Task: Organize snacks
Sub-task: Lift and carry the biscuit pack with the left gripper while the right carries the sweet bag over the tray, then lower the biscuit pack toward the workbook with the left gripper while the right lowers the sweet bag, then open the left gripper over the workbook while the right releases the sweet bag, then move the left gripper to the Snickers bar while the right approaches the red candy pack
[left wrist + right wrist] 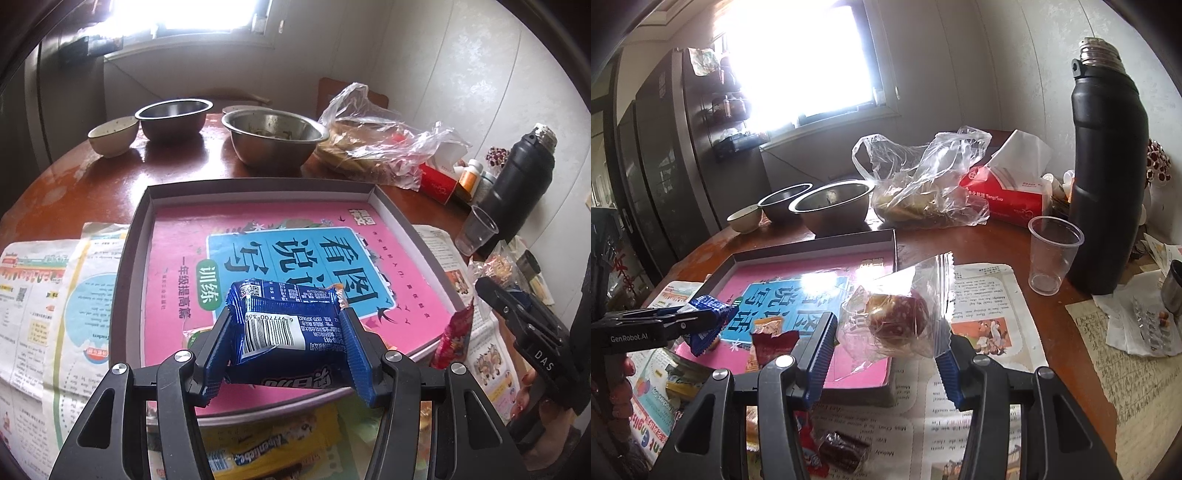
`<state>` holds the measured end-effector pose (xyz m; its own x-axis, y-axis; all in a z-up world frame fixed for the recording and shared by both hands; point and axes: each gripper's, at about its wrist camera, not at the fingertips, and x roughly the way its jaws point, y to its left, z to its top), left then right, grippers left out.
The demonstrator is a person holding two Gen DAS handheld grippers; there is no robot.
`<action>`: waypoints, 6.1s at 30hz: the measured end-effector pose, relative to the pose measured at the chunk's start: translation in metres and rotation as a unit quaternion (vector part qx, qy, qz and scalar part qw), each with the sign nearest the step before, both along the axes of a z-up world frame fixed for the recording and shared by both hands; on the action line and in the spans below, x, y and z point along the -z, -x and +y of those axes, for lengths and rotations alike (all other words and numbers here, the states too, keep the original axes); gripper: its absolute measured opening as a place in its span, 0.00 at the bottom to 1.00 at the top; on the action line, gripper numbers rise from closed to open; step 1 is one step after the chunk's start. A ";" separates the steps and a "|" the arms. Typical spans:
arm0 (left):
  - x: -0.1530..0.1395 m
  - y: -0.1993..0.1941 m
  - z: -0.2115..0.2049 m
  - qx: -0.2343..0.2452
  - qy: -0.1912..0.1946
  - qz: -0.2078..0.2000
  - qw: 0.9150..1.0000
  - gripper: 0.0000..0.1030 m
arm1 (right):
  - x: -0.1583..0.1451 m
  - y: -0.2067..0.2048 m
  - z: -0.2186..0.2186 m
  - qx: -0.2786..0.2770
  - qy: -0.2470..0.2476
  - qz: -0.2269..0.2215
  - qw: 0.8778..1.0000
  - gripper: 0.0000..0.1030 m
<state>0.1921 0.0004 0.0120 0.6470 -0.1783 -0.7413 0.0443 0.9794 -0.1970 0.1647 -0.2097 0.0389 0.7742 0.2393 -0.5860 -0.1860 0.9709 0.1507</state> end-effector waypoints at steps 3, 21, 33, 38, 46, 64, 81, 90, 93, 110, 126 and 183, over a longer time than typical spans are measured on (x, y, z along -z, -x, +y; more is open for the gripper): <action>0.003 -0.003 0.000 -0.001 -0.005 0.001 1.000 0.56 | 0.002 -0.006 0.001 0.000 0.004 0.004 1.000 0.50; 0.011 -0.008 0.000 0.004 -0.006 0.009 1.000 0.56 | 0.016 -0.023 0.034 -0.040 0.021 0.030 0.999 0.50; 0.013 -0.008 -0.003 0.007 -0.006 0.011 1.000 0.56 | 0.027 -0.026 0.048 -0.063 0.033 0.055 0.996 0.50; 0.013 -0.008 -0.003 0.007 -0.005 0.011 1.000 0.56 | 0.029 -0.027 0.047 -0.064 0.032 0.060 0.996 0.50; 0.012 -0.007 -0.006 0.010 -0.002 0.012 1.000 0.56 | 0.031 -0.027 0.046 -0.061 0.028 0.065 0.996 0.50; 0.016 -0.009 -0.014 0.024 0.016 0.018 0.999 0.57 | 0.021 -0.018 0.029 -0.044 0.005 0.054 0.998 0.51; 0.016 -0.006 -0.021 0.039 0.020 0.020 0.999 0.61 | 0.017 -0.013 0.017 -0.029 -0.005 0.050 0.998 0.54; 0.011 -0.001 -0.017 0.034 0.013 0.008 0.999 0.63 | 0.017 -0.009 0.014 -0.018 -0.002 0.050 0.999 0.54; 0.009 0.001 -0.013 0.031 0.015 0.007 0.999 0.63 | 0.019 -0.011 0.011 -0.009 0.002 0.056 0.998 0.54; 0.002 0.012 -0.001 0.022 0.017 -0.001 1.000 0.67 | 0.027 -0.015 0.011 0.009 0.015 0.072 0.997 0.55; -0.015 0.026 0.005 0.017 0.018 -0.016 1.000 0.67 | 0.006 -0.001 0.012 0.000 -0.003 0.049 0.999 0.58; -0.012 0.096 0.012 0.015 -0.013 0.016 1.000 0.67 | -0.009 0.065 0.055 -0.087 -0.002 0.033 0.996 0.58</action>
